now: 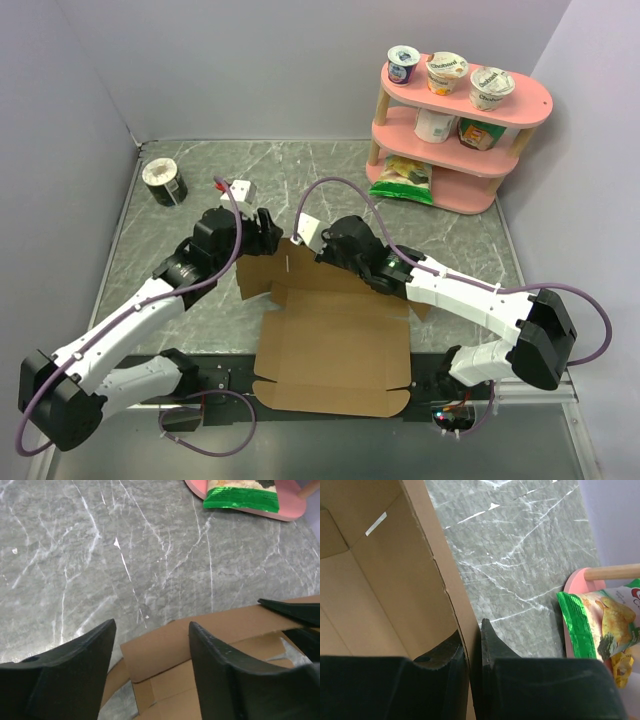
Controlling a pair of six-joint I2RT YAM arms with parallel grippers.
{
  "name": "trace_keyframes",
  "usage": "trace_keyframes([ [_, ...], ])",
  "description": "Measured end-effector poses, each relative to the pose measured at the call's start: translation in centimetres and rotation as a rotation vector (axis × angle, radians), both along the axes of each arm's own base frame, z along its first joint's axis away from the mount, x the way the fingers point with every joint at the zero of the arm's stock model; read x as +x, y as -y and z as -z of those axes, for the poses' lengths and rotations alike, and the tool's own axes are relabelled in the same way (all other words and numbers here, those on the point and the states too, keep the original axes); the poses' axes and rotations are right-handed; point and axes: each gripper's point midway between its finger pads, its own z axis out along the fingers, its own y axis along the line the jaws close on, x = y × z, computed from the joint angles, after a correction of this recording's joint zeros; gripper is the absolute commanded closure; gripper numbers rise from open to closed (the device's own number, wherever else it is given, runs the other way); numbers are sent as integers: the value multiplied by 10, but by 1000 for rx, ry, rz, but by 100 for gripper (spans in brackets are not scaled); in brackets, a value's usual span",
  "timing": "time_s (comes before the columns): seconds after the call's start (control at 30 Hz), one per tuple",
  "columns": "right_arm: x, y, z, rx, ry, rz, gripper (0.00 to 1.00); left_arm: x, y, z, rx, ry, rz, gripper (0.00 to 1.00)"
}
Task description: Fold the paper box
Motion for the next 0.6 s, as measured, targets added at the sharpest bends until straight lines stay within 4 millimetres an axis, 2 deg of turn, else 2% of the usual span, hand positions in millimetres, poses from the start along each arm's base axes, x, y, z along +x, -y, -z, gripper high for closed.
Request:
trace_keyframes([
  [0.1, 0, 0, 0, 0, -1, 1, 89, -7, 1, -1, -5, -9, 7, 39],
  [0.17, 0, 0, 0, 3, -2, 4, 89, -10, 1, -4, -11, -6, 11, 35],
  [0.2, 0, 0, 0, 4, -2, 5, 89, -12, 0, -6, -12, -3, 13, 32],
  [0.23, 0, 0, 0, 5, -3, 6, 89, -13, 0, -7, -13, 0, 15, 23],
  [0.33, 0, 0, 0, 8, -3, 10, 89, -20, -3, -13, -4, 26, 39, 5],
  [0.4, 0, 0, -1, 11, -4, 13, 89, -27, -5, -19, -1, 55, 60, 1],
  [0.57, 0, 1, -1, 7, -8, 14, 89, -37, -9, -32, 19, 122, 110, 1],
  [0.6, 1, 1, -1, 7, -8, 15, 89, -38, -8, -31, 32, 126, 123, 4],
])
